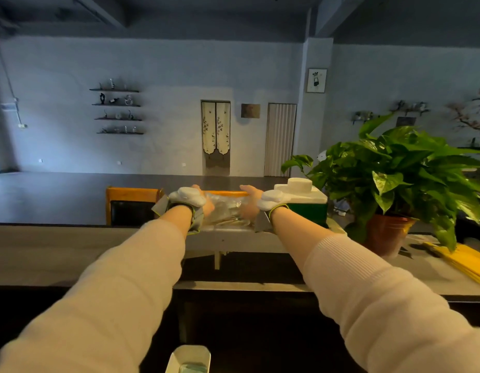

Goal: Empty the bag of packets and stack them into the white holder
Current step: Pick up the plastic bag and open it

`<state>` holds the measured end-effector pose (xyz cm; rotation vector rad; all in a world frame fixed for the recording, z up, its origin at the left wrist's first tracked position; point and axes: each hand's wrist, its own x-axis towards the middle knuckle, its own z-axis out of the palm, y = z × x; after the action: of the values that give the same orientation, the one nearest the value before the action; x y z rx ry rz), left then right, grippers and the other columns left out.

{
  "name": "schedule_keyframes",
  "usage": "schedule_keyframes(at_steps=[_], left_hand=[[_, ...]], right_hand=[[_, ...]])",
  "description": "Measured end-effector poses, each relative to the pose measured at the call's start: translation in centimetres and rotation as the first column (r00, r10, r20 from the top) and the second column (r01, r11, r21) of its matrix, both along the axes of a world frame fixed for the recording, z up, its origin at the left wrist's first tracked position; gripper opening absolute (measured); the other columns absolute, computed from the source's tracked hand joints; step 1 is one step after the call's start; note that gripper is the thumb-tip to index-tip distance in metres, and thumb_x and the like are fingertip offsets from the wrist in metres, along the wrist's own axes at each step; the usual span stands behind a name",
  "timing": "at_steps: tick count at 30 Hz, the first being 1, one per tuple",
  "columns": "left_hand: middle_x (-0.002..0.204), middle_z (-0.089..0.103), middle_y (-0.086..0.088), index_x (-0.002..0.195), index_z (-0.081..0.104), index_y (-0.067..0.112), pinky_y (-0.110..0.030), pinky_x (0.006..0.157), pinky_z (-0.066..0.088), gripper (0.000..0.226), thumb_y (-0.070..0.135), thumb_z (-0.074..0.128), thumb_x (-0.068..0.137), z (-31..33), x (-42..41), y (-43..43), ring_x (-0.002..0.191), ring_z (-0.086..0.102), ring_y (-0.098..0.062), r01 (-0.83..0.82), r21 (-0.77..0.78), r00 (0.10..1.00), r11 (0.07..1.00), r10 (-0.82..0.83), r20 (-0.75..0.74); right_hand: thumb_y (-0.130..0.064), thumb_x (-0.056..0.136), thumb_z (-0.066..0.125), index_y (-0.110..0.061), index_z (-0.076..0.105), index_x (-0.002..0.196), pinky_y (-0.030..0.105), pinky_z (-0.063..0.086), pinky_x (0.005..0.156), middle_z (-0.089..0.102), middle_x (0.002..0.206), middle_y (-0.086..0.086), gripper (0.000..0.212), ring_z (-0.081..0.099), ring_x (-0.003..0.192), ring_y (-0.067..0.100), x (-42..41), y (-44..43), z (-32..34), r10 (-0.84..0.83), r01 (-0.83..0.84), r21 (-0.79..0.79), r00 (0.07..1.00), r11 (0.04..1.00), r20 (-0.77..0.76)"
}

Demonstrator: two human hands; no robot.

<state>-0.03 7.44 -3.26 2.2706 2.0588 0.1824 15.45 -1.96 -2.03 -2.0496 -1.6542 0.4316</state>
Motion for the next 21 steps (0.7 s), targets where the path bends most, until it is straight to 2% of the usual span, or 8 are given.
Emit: schedule_keyframes(at_steps=[2,3,6,10,14,18,20,21], left_hand=[[0.157,0.024,-0.006,0.150,0.013,0.021,-0.044,0.115,0.027,0.097,0.058,0.046,0.067,0.1,0.1,0.1,0.143,0.027,-0.031,0.064,-0.037,0.997,0.997,-0.062,0.047],[0.156,0.027,-0.008,0.150,0.016,0.021,-0.043,0.113,0.029,0.094,0.055,0.053,0.071,0.3,0.0,-0.4,0.141,0.031,-0.033,0.078,-0.046,0.996,0.996,-0.076,0.049],[0.145,0.042,-0.009,0.144,0.031,0.024,-0.040,0.103,0.037,0.071,0.048,0.054,0.082,0.0,0.1,-1.0,0.129,0.045,-0.032,0.116,-0.051,0.993,0.992,-0.117,-0.008],[0.124,0.056,-0.008,0.128,0.045,0.021,-0.033,0.090,0.039,0.060,0.049,0.045,0.075,-2.5,0.1,2.2,0.102,0.054,-0.027,0.110,-0.118,0.994,0.987,-0.105,0.044],[0.111,0.064,-0.011,0.113,0.058,0.016,-0.037,0.085,0.045,0.055,0.046,0.044,0.068,-2.4,0.7,2.4,0.099,0.061,-0.032,0.165,0.019,0.983,0.986,-0.166,0.081],[0.103,0.060,-0.011,0.095,0.054,0.020,-0.041,0.085,0.047,0.017,0.030,0.046,0.083,0.7,0.6,-4.0,0.095,0.058,-0.034,0.214,0.166,0.958,0.963,-0.240,0.158],[0.099,0.055,-0.010,0.101,0.055,0.019,-0.038,0.080,0.044,0.018,0.029,0.045,0.088,1.9,0.5,-5.4,0.093,0.055,-0.031,0.198,0.233,0.913,0.952,-0.265,0.311],[0.102,0.057,-0.011,0.104,0.055,0.018,-0.036,0.079,0.044,0.020,0.028,0.047,0.089,2.3,0.5,-5.4,0.091,0.055,-0.029,0.195,0.241,0.852,0.951,-0.286,0.438]], right_hand=[[-0.016,0.086,0.063,-0.026,0.016,0.151,0.044,0.031,0.114,0.032,0.153,0.012,0.080,0.035,0.138,0.034,0.4,0.3,-0.7,0.017,-0.016,-0.022,0.998,1.000,0.055],[-0.027,0.088,0.063,-0.029,0.014,0.151,0.045,0.030,0.114,0.031,0.154,0.010,0.080,0.034,0.139,0.034,0.6,0.4,-0.6,0.021,-0.013,-0.052,0.988,0.999,0.153],[-0.049,0.085,0.061,-0.032,0.017,0.150,0.044,0.031,0.111,0.032,0.154,0.005,0.080,0.032,0.141,0.033,0.8,0.3,-0.4,0.019,0.025,-0.110,0.925,0.994,0.379],[-0.048,0.089,0.054,-0.026,0.038,0.143,0.038,0.035,0.108,0.042,0.146,0.004,0.060,0.041,0.135,0.030,0.4,1.0,-1.0,0.041,0.031,-0.174,0.916,0.984,0.398],[-0.038,0.092,0.052,-0.025,0.039,0.141,0.042,0.032,0.111,0.033,0.147,0.011,0.052,0.036,0.136,0.032,0.4,0.6,-0.7,0.018,0.030,-0.115,0.918,0.993,0.396],[-0.035,0.087,0.058,-0.026,0.048,0.128,0.041,0.043,0.098,0.044,0.134,0.006,0.043,0.051,0.122,0.030,-0.1,-1.7,0.0,-0.036,0.027,0.030,0.931,0.999,0.363],[-0.032,0.086,0.060,-0.022,0.051,0.123,0.038,0.046,0.089,0.055,0.126,0.007,0.040,0.057,0.113,0.031,-0.3,-2.3,0.8,-0.021,-0.012,0.111,0.957,0.994,0.290],[-0.033,0.086,0.061,-0.020,0.052,0.122,0.037,0.047,0.086,0.059,0.121,0.008,0.039,0.059,0.109,0.031,-0.2,-2.4,1.3,-0.009,-0.029,0.143,0.967,0.989,0.253]])
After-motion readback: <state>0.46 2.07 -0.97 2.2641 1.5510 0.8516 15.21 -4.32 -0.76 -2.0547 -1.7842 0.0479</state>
